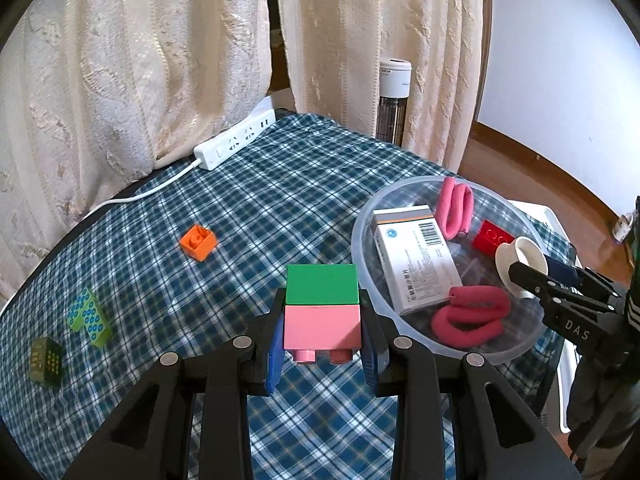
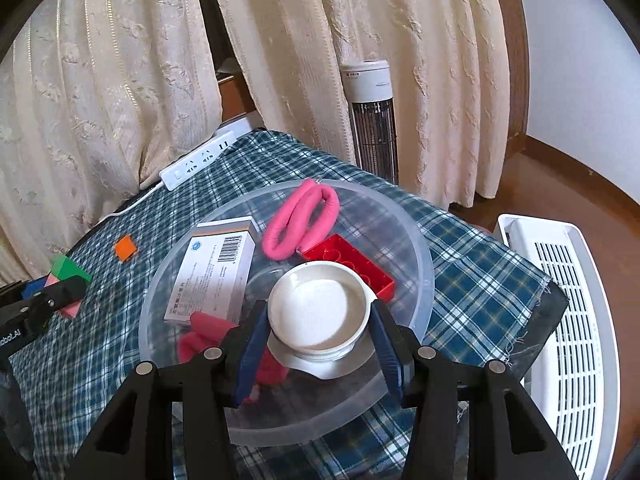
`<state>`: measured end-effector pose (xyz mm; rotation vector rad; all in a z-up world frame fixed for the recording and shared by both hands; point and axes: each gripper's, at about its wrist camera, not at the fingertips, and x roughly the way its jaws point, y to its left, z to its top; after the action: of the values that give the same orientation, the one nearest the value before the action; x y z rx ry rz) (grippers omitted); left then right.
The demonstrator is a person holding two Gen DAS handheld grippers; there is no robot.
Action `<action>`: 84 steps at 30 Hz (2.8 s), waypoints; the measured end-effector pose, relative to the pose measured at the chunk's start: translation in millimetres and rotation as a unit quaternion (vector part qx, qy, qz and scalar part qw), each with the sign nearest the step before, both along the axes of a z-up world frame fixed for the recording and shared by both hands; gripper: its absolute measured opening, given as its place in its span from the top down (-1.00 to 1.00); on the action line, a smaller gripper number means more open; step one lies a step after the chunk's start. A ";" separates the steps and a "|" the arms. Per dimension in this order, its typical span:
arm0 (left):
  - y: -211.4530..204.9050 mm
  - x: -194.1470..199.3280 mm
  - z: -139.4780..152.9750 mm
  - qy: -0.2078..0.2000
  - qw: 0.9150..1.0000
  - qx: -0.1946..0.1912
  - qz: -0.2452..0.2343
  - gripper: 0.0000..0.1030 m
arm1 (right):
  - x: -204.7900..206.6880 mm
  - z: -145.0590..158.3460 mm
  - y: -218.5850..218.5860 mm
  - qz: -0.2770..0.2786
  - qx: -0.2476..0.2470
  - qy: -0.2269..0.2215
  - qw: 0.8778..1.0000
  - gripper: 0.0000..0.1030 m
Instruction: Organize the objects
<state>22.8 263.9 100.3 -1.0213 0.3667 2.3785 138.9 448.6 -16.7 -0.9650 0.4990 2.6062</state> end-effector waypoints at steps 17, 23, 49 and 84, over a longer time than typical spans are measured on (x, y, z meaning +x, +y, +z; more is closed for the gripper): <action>17.6 3.7 -2.7 -0.004 1.000 -0.003 -0.009 0.37 | 0.1 -0.5 -2.5 0.027 -0.003 -0.007 1.000 -0.05; 20.0 3.8 -3.3 -0.005 1.000 -0.002 -0.011 0.37 | 0.8 -1.1 -3.0 0.035 -0.018 -0.007 0.999 -0.05; 18.7 1.3 -9.4 -0.011 1.000 0.002 -0.013 0.37 | -7.2 -4.2 6.2 0.042 -0.046 -0.014 0.998 -0.04; 83.3 -2.1 -18.0 -0.030 0.997 -0.011 -0.066 0.37 | 6.1 6.2 30.0 0.012 -0.010 0.031 0.999 -0.08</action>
<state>20.7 347.2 82.3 -1.0427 0.4250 2.2261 145.0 478.6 -10.4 -0.9042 0.5328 2.6637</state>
